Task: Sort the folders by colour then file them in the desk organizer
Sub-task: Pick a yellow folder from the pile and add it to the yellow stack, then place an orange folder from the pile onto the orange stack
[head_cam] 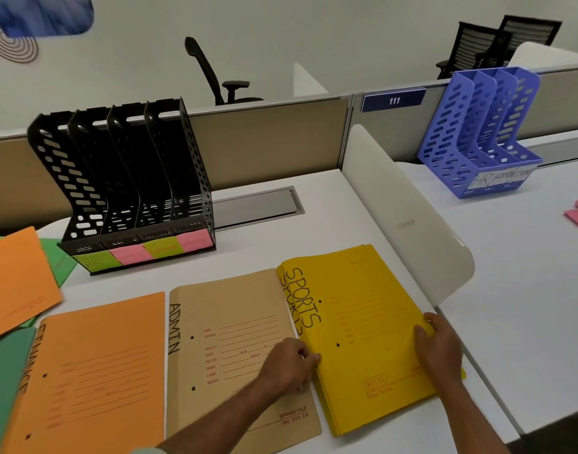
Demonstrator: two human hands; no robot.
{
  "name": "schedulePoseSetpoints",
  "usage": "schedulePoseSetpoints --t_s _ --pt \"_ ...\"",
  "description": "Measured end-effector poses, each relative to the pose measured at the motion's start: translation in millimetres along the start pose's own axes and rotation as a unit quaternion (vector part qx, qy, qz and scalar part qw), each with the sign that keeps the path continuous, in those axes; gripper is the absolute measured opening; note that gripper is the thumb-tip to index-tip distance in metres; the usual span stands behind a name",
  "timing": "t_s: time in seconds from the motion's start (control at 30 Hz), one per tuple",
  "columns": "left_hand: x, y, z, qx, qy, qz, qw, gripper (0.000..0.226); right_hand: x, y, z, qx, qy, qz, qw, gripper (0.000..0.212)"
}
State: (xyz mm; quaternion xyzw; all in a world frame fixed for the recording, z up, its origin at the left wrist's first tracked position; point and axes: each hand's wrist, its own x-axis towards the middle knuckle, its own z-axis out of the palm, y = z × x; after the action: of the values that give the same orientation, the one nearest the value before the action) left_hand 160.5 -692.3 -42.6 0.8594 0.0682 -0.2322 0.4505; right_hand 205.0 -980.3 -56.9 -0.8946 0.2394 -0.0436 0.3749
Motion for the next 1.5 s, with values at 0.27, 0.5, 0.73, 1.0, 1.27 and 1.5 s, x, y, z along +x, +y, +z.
schedulePoseSetpoints --t_s 0.27,0.5,0.73,1.0,1.27,1.5 --pt "-5.7 -1.0 -9.7 0.058 0.091 0.014 0.994 0.030 -17.6 -13.1 17.7 -0.053 0.042 -0.018 0.998 0.040" --pt "-32.1 -27.7 -44.6 0.085 0.259 0.084 0.958 0.020 -67.9 -57.6 59.1 -0.046 0.022 -0.151 0.987 0.034" --pt "-56.9 -66.2 -77.1 0.168 0.272 0.098 0.943 0.049 -119.5 -104.9 101.7 -0.059 -0.007 -0.231 0.971 0.031" --pt "-84.5 -100.1 -107.2 0.243 0.296 0.106 0.918 0.067 -179.5 -147.1 135.0 -0.041 -0.052 -0.265 0.962 0.037" --pt "-127.0 -143.7 -158.3 0.275 0.325 0.095 0.900 0.072 -245.0 -187.7 173.0 -0.030 -0.074 -0.326 0.942 0.039" --pt "-175.4 -204.3 -219.8 0.277 0.353 0.071 0.891 0.072 -317.2 -238.1 216.7 -0.024 -0.091 -0.357 0.929 0.044"
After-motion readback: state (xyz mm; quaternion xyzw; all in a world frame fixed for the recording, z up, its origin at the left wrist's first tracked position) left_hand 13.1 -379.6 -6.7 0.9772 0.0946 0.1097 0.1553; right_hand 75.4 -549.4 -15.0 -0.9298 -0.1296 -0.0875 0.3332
